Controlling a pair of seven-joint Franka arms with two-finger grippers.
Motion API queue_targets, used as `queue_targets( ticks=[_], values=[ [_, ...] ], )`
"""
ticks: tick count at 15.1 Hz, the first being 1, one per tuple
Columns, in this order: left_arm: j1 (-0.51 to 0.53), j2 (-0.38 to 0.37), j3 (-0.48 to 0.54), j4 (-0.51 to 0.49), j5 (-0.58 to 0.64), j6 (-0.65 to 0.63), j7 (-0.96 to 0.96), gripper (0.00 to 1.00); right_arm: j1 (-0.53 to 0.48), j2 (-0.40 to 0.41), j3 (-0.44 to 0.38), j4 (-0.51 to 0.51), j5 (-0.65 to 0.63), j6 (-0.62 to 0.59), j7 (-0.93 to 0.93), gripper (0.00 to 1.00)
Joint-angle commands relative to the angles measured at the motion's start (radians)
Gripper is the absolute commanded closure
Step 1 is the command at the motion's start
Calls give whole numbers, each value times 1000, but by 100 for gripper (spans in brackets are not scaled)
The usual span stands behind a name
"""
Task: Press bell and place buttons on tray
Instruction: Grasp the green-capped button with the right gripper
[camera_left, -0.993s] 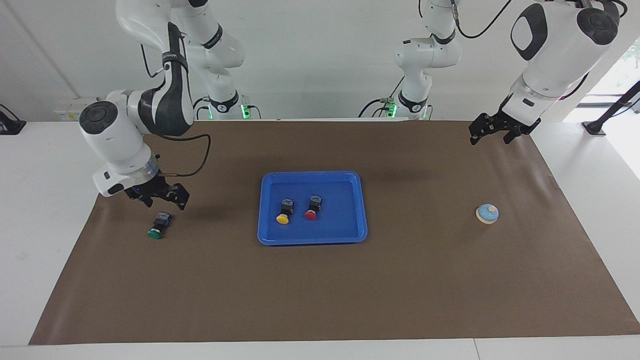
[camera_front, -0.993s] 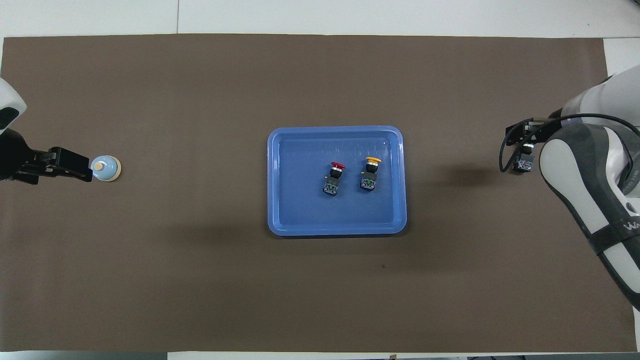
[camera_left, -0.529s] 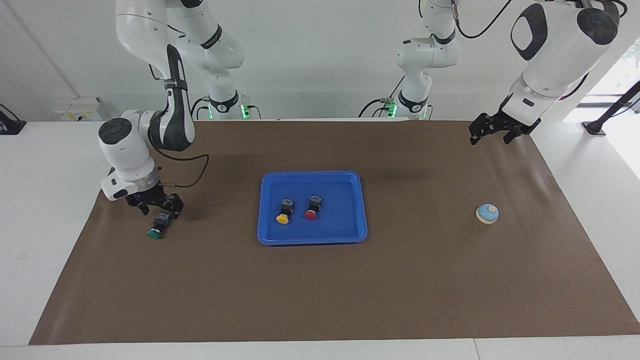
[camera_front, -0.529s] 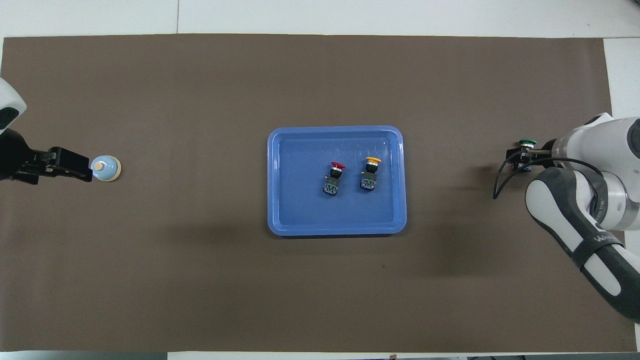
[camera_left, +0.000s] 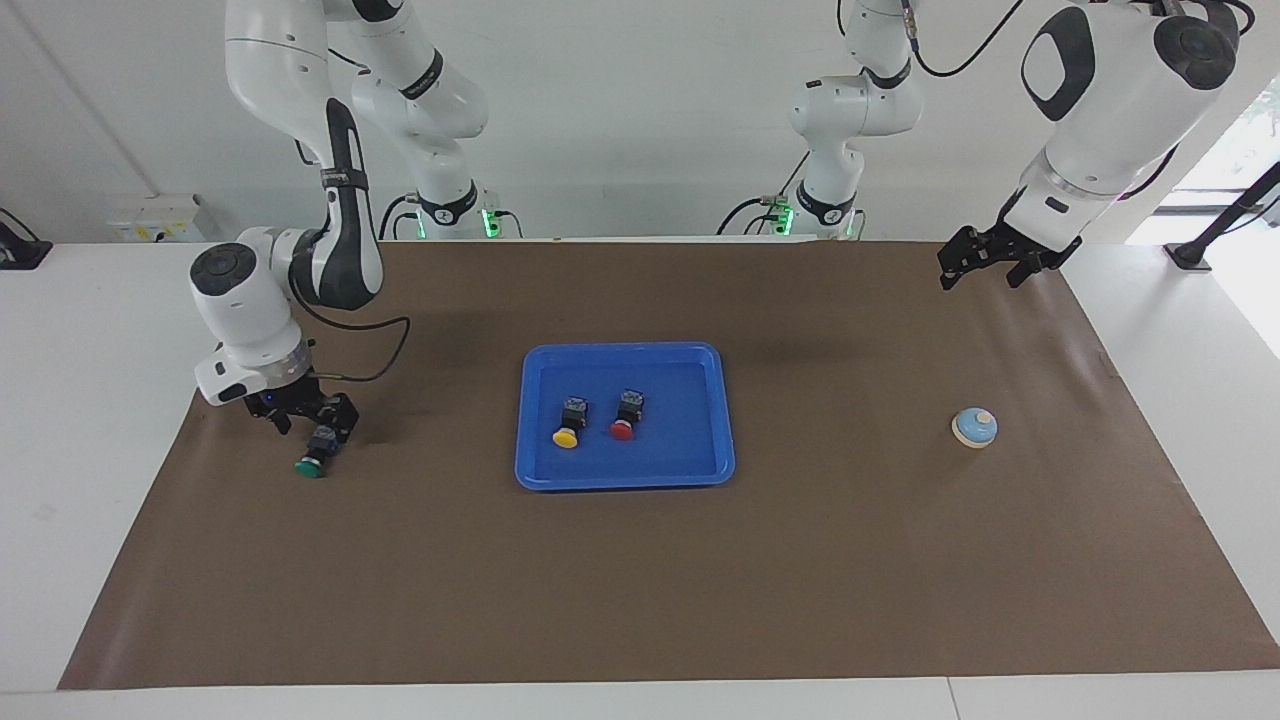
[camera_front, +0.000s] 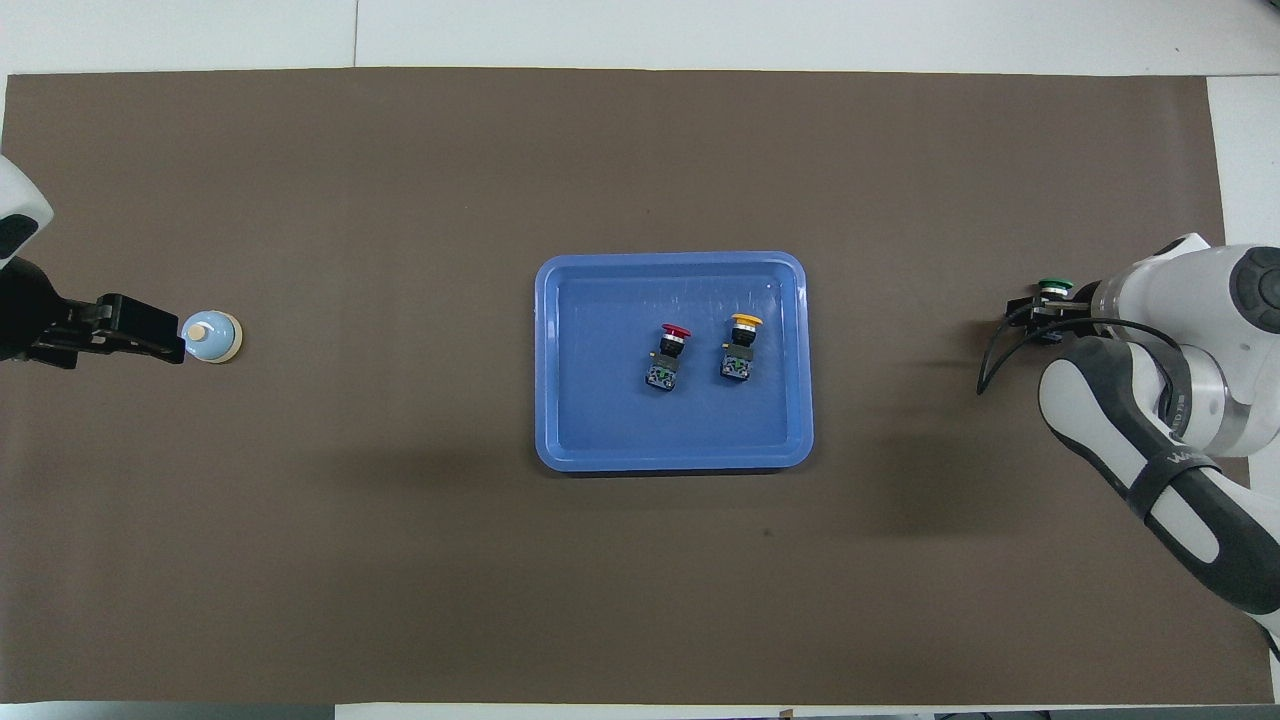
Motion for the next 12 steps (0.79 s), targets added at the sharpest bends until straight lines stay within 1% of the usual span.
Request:
queue_targets(
  ticks=[1,3,5,6,8,10,12],
  values=[
    [-3,3,5,17,2,-17,-6,0,-17,2,16,-1,-24,-2,20,100],
    [-3,3,5,17,2,-16,-6,0,-14,-1,16,2,-24,-22,26,100],
    [-3,3,5,17,2,-17,-6,0,-6,-6,16,31,-24,-73,23,100],
    [-3,3,5,17,2,-17,-6,0,-2,-8,17,63,-24,-118,20,100],
    [-3,3,5,17,2,-17,-6,0,9,-9,27,155,-24,-249,17,100],
    [-3,2,5,17,2,-17,-6,0,55,-14,39,246,-10,-379,19,100],
    [-3,3,5,17,2,-17,-6,0,119,-18,45,316,-7,-456,26,100]
  ],
)
